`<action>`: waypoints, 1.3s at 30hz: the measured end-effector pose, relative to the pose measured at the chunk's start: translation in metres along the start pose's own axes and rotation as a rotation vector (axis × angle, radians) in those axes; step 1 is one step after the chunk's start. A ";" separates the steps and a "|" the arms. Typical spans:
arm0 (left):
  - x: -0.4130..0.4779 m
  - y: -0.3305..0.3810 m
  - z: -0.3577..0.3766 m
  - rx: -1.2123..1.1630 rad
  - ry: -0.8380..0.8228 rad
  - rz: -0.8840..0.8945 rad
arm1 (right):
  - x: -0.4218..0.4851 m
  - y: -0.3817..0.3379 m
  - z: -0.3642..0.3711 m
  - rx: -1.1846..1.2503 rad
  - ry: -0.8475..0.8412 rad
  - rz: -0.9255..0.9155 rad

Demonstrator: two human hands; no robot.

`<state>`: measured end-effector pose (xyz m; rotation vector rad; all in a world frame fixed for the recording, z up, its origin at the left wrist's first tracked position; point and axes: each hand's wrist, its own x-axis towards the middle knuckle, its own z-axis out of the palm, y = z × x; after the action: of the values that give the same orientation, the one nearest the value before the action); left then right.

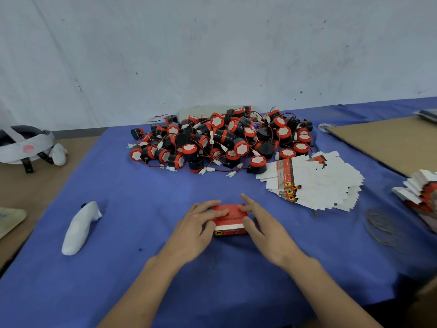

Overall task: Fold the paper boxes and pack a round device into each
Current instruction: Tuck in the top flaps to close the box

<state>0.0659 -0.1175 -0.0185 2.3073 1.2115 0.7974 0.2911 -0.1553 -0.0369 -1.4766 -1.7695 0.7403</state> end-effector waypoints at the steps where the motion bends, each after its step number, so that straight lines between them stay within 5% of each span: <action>1: -0.002 0.000 -0.001 -0.030 -0.023 -0.005 | 0.000 -0.001 0.000 -0.040 -0.018 -0.012; 7: -0.008 -0.001 0.000 0.069 -0.077 0.008 | 0.002 -0.005 0.002 -0.187 -0.030 -0.187; 19: -0.005 0.005 0.005 -0.147 0.010 -0.028 | -0.002 -0.005 0.003 -0.147 0.042 -0.163; 39: -0.020 -0.003 0.002 0.140 0.071 0.123 | -0.009 -0.007 -0.011 -0.318 -0.031 -0.275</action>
<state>0.0563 -0.1326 -0.0277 2.5071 1.1992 0.8688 0.2967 -0.1655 -0.0265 -1.3816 -2.1337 0.3548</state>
